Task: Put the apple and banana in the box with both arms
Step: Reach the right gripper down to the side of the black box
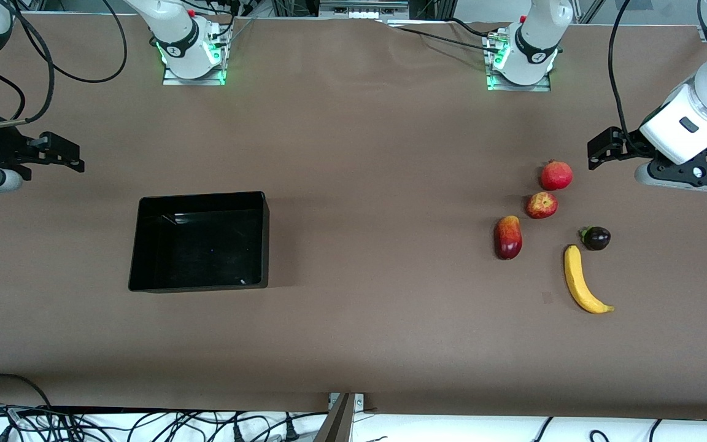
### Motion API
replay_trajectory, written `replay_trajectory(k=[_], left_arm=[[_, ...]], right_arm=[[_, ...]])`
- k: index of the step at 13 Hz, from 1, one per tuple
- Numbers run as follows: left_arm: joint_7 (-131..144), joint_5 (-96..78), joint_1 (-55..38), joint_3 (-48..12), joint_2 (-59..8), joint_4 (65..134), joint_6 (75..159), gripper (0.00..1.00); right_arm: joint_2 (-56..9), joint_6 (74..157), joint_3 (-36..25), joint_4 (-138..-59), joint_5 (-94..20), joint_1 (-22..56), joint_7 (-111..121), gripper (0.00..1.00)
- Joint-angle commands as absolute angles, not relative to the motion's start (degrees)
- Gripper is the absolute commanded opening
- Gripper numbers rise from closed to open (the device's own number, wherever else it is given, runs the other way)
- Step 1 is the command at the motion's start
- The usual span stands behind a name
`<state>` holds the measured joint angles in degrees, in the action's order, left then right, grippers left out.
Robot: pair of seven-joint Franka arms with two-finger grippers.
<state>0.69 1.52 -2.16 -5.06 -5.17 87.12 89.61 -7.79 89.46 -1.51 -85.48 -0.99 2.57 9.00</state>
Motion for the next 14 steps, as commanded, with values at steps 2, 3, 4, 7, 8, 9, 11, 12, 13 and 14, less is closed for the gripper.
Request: replay_trajectory(k=[2,3,4,7,8,9,11,12,13,14], left_arm=[[1.3,2.7,-1.8,-5.2,-4.3,88.4,90.9,1.00],[1.4,2.7,-1.9,-5.2,-4.4,88.4,90.9,1.00],[1.3,2.7,-1.8,-5.3,-4.4,88.4,90.9,1.00],[1.1,2.8,-1.9,-5.2,-4.4,88.3,90.9,1.00],[1.3,2.8,-2.2,-5.2,-4.7,88.0,90.9,1.00],[1.3,2.8,-2.3,-5.3,-4.7,87.9,90.8,1.00],[1.3,2.7,-2.4,-5.4,-4.7,87.9,90.6,1.00],[1.2,2.7,-2.4,-5.4,-4.5,87.9,90.4,1.00],[1.2,2.7,-2.4,-5.4,-4.4,87.8,90.4,1.00],[1.0,2.7,-2.4,-5.4,-4.4,87.5,90.4,1.00]], right_arm=[[-7.4,89.6,-1.7,-85.3,0.5,3.3,9.4,1.00],[-7.6,89.6,-1.6,-85.4,1.2,3.4,9.1,1.00],[-8.7,89.7,-1.7,-85.4,1.8,3.5,8.7,1.00],[-13.9,97.1,-1.9,-91.8,2.2,3.2,8.4,1.00],[-14.1,104.3,-2.1,-97.2,2.3,3.1,6.7,1.00],[-14.1,110.7,-2.1,-102.7,2.3,3.0,4.1,1.00],[-15.6,122.6,-2.4,-110.6,2.3,2.7,3.1,1.00],[-17.5,127.0,-3.0,-112.3,2.3,2.6,3.1,1.00],[-19.4,130.1,-3.2,-113.5,2.1,2.3,3.0,1.00],[-20.6,133.0,-3.7,-115.1,1.9,1.9,3.0,1.00]])
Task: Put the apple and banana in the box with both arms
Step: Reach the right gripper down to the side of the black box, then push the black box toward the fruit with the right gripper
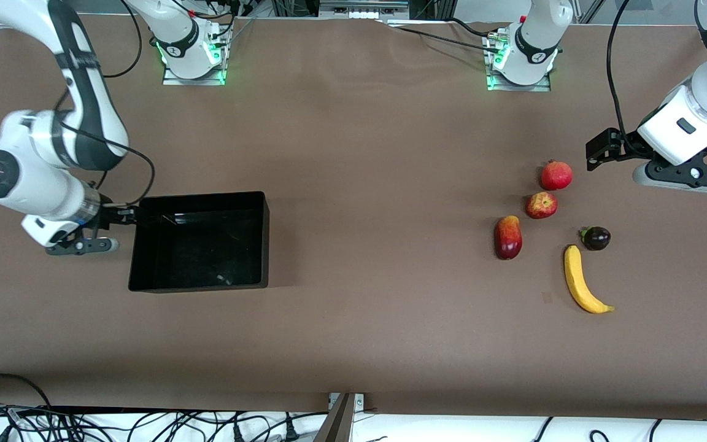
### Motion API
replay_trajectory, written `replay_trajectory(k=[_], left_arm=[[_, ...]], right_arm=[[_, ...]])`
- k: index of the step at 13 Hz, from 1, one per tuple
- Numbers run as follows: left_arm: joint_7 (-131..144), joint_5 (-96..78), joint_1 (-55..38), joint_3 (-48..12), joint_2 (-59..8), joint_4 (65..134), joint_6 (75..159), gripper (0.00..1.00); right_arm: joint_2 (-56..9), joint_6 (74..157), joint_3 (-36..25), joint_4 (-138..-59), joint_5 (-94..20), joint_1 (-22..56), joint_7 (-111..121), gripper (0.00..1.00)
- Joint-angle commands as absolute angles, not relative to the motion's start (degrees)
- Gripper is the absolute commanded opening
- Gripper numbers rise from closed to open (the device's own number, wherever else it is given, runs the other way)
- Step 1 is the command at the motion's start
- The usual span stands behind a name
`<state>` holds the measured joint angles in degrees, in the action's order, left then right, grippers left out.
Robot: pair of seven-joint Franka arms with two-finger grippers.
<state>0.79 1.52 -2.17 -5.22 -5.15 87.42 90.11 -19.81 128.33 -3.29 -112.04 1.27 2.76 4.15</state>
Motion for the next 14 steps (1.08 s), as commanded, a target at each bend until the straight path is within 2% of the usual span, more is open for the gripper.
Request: replay_trajectory(k=[1,2,3,4,6,7,12,14], left_arm=[[0.7,2.5,-2.3,-5.2,-4.5,87.3,90.9,1.00],[0.9,2.6,-2.2,-5.2,-4.8,86.4,90.9,1.00],[1.0,2.7,-2.3,-5.2,-5.6,85.4,90.8,1.00],[1.2,2.6,-2.3,-5.2,-5.6,85.4,90.4,1.00],[0.5,2.6,-1.7,-5.1,-5.5,85.4,90.2,1.00],[1.2,2.6,-1.8,-5.3,-5.5,85.4,90.0,1.00],[1.4,2.5,-1.8,-5.3,-5.5,85.2,89.7,1.00],[1.5,2.5,-1.8,-5.3,-5.5,85.2,89.4,1.00]], right_arm=[[-22.0,137.2,-3.8,-117.1,1.8,1.4,3.0,0.98],[-23.1,140.2,-3.7,-118.4,1.8,1.1,3.0,0.90],[-23.8,140.5,-3.7,-118.6,1.8,0.8,3.1,0.75],[-23.8,140.5,-3.7,-118.5,1.7,0.6,3.4,0.58],[-23.7,140.1,-3.7,-118.3,1.6,0.6,3.5,0.10],[-23.6,140.0,-3.7,-118.2,1.5,0.6,3.4,0.00],[-23.6,140.0,-2.9,-117.9,1.2,0.9,3.3,0.00],[-22.9,137.9,0.0,-115.9,1.2,1.0,3.2,0.00]])
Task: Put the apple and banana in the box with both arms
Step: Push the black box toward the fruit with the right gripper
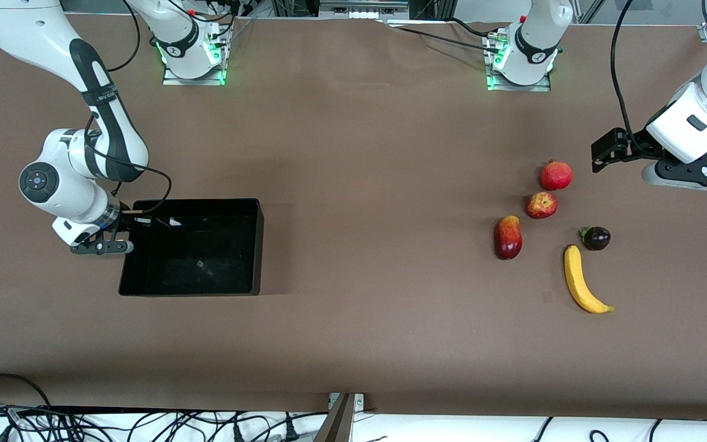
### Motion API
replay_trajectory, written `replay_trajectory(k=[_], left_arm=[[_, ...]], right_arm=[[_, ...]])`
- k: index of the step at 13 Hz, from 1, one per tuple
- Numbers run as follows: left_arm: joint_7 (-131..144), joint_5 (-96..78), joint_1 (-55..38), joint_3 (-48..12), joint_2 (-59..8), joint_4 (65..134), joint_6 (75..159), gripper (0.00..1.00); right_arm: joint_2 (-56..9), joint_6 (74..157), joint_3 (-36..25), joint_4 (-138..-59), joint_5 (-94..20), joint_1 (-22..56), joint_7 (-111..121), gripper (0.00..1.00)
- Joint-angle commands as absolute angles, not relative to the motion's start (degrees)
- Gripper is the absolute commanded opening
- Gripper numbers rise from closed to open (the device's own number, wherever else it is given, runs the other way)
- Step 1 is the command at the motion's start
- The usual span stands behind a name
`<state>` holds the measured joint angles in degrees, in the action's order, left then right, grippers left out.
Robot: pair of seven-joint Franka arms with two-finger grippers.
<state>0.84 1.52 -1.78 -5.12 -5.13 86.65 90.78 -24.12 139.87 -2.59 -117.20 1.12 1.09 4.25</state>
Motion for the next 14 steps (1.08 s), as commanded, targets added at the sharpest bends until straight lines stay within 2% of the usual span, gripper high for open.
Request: replay_trajectory(k=[1,3,6,10,14], left_arm=[[1.7,2.5,-1.9,-5.3,-5.4,85.2,88.9,1.00],[1.9,2.5,-1.8,-5.3,-5.4,85.3,88.9,1.00],[1.9,2.5,-1.8,-5.3,-5.6,85.4,88.9,1.00],[1.9,2.5,-1.8,-5.2,-5.5,85.7,88.4,1.00],[2.7,2.6,-1.8,-5.2,-6.0,85.7,88.9,1.00]], right_arm=[[-22.8,134.3,2.0,-112.9,1.2,1.1,2.9,0.00],[-23.0,127.2,5.5,-105.6,1.0,4.7,-0.8,0.00],[-24.7,120.1,5.5,-97.1,0.9,14.3,-13.6,0.00],[-30.7,120.8,5.6,-91.6,-5.3,27.1,-29.0,0.00],[-40.3,127.2,5.1,-82.5,-4.7,37.0,-44.9,0.00]])
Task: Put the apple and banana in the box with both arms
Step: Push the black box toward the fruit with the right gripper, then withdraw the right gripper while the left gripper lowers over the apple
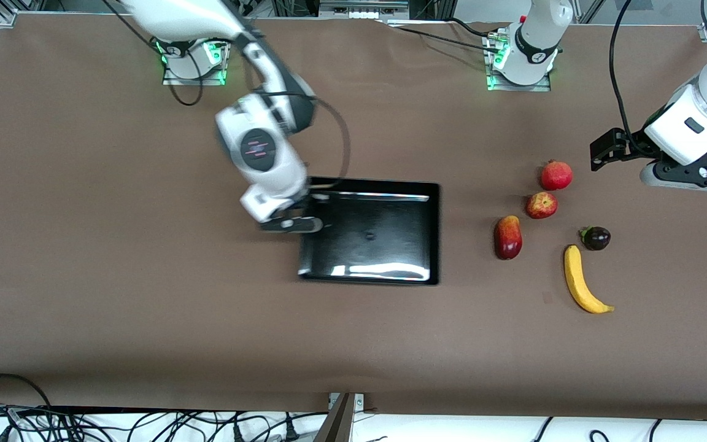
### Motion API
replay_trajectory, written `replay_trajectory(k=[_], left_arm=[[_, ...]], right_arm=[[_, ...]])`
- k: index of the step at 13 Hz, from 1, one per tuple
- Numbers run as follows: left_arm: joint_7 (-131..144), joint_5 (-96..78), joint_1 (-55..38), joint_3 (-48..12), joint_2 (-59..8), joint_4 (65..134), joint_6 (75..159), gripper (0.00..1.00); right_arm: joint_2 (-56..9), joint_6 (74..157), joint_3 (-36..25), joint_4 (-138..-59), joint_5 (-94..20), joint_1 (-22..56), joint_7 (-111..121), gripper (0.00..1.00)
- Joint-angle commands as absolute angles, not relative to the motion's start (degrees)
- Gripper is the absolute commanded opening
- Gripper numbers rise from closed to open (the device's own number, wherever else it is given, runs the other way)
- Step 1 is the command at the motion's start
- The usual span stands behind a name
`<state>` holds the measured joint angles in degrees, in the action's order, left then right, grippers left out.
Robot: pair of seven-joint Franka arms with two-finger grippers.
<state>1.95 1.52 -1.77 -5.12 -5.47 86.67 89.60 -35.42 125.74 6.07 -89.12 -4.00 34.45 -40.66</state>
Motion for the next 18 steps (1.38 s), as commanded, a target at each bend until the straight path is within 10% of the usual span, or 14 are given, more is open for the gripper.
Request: replay_trajectory(k=[1,10,12,18], left_arm=[[2.7,2.6,-1.8,-5.2,-6.4,85.7,89.1,1.00],[2.6,2.6,-1.7,-5.2,-7.4,86.1,87.3,1.00],[2.5,2.6,-2.0,-5.2,-7.8,87.9,82.6,1.00],[-3.5,6.0,-1.6,-5.2,-7.3,103.5,91.7,1.00]], right_arm=[[-41.8,129.4,5.0,-81.2,-4.7,38.1,-46.7,0.00],[-47.2,141.1,3.8,-80.6,-3.9,42.6,-48.5,0.00],[-47.5,141.2,3.5,-80.6,-3.3,42.6,-48.8,0.99],[-36.1,126.8,-1.9,-80.6,-2.2,41.8,-46.2,1.00]])
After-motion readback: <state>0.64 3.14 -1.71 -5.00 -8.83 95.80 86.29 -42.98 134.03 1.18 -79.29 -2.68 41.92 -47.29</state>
